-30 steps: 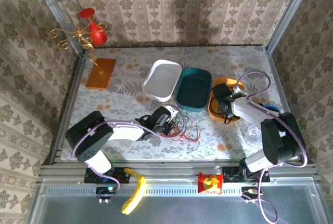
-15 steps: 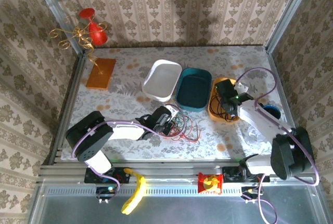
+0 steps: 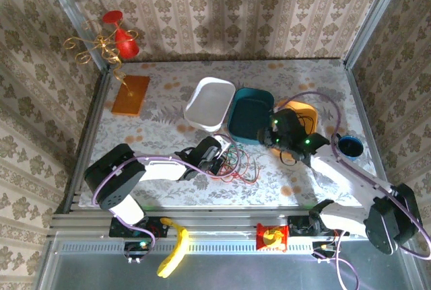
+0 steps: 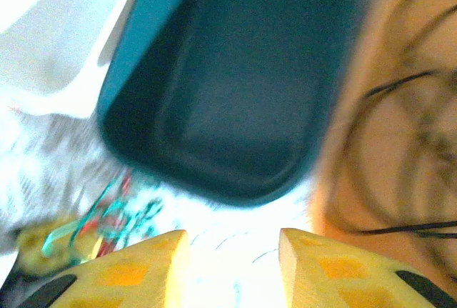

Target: Untangle the cables

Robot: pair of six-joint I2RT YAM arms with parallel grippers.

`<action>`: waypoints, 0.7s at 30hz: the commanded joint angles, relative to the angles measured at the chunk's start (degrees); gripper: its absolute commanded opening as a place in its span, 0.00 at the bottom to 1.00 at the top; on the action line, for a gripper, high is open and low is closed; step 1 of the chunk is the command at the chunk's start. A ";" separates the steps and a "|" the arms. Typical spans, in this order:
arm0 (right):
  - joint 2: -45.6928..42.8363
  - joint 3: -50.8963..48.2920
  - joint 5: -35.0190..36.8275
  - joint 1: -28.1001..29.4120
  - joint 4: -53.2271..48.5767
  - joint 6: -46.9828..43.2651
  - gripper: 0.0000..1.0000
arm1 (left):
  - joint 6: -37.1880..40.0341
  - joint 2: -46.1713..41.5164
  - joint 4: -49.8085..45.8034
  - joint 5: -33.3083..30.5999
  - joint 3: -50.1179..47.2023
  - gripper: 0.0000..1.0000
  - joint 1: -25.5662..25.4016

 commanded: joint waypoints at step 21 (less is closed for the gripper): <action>17.65 -0.31 -3.89 4.12 5.36 -4.35 0.00 | -0.13 -1.26 -4.09 0.30 0.16 0.00 0.92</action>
